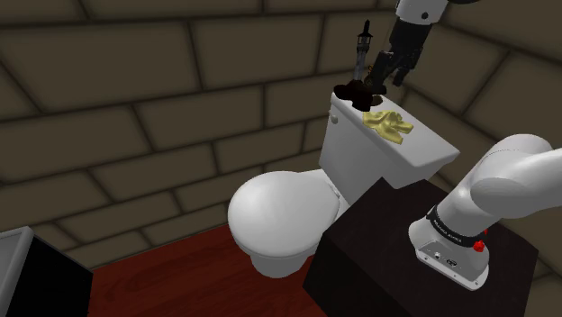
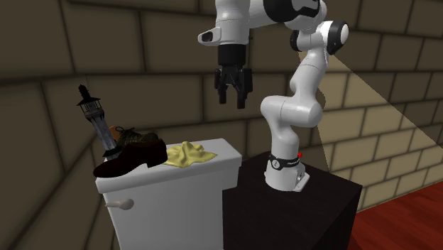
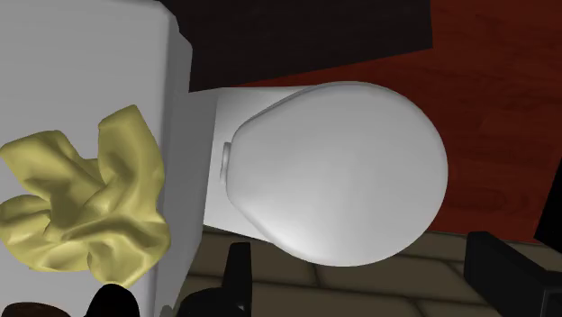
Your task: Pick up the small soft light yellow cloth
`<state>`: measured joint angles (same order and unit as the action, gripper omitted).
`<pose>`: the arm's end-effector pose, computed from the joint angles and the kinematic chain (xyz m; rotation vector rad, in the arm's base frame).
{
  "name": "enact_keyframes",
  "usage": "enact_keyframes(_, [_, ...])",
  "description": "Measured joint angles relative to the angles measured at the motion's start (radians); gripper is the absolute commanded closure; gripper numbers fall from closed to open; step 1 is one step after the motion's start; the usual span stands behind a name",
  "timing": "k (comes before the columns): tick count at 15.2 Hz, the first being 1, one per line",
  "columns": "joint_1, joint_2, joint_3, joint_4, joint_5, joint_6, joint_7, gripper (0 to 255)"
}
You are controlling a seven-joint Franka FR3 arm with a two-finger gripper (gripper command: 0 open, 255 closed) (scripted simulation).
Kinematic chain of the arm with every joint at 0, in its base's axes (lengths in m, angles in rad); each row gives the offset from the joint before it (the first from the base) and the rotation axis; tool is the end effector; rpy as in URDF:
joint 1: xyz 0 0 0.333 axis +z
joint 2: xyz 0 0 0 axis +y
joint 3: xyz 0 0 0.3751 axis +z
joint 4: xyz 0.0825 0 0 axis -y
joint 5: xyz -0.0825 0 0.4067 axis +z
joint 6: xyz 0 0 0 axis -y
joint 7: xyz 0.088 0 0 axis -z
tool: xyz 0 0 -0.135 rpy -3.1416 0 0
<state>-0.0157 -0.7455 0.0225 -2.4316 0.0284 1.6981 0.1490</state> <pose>0.3093 0.0073 0.5657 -3.1188 0.2367 -0.0170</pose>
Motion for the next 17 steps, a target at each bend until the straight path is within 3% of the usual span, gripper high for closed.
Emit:
enact_keyframes(5, [-0.025, -0.015, -0.039, -0.081, -0.032, 0.06, -0.038, 0])
enact_keyframes(17, [-0.162, 0.046, -0.217, -0.328, -0.193, 0.357, -0.196, 0])
